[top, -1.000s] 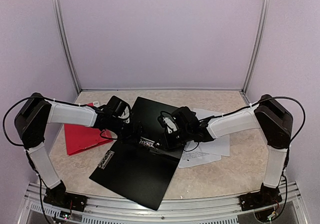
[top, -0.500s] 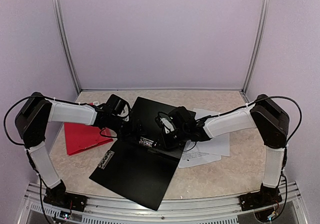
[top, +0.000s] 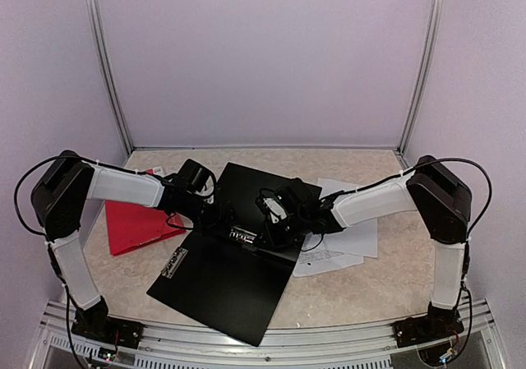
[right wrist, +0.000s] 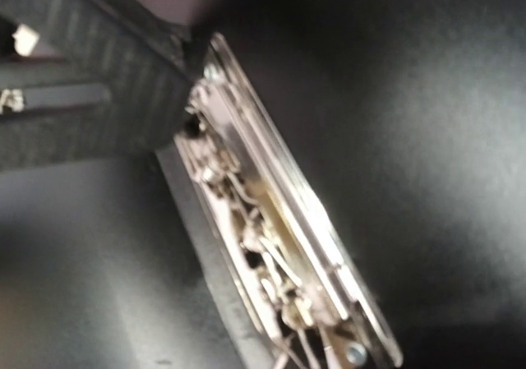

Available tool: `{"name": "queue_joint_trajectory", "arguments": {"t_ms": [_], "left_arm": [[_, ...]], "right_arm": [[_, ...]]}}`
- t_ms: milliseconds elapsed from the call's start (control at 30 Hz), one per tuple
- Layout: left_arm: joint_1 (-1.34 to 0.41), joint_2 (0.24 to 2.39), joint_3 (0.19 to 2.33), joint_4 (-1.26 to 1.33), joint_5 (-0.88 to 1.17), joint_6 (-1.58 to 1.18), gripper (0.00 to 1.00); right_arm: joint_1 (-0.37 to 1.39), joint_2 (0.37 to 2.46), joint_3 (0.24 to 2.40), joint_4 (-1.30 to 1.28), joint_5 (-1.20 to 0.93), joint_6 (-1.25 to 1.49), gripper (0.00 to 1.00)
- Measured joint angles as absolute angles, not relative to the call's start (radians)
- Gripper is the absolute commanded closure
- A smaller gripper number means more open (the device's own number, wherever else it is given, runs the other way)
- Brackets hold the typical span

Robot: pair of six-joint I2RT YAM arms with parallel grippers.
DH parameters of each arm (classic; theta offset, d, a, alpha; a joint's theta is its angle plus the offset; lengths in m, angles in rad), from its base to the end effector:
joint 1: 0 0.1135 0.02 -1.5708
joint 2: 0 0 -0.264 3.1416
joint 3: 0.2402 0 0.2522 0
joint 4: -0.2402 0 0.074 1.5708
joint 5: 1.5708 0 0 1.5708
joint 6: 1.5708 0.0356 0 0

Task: Put the files into the folder
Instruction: Open the spring clip on the folder.

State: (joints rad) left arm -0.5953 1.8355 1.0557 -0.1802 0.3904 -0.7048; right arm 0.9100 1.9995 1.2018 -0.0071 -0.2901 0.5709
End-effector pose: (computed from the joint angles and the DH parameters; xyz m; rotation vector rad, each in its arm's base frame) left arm 0.2961 -0.2169 0.1511 0.0205 2.7348 -0.9504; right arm 0.2489 0.3368 0.1423 -0.5873 2.5271 0.9832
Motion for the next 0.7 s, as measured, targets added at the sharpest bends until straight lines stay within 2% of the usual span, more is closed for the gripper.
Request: {"name": "queue_joint_trajectory", "arguments": {"t_ms": [300, 700], "left_arm": [[-0.595, 1.841, 1.056, -0.180, 0.400, -0.700, 0.37], [-0.595, 1.848, 1.056, -0.179, 0.414, -0.672, 0.40]], "right_arm": [[0.910, 2.014, 1.228, -0.021, -0.283, 0.566, 0.82], [0.907, 2.015, 1.234, -0.041, -0.273, 0.556, 0.97]]}}
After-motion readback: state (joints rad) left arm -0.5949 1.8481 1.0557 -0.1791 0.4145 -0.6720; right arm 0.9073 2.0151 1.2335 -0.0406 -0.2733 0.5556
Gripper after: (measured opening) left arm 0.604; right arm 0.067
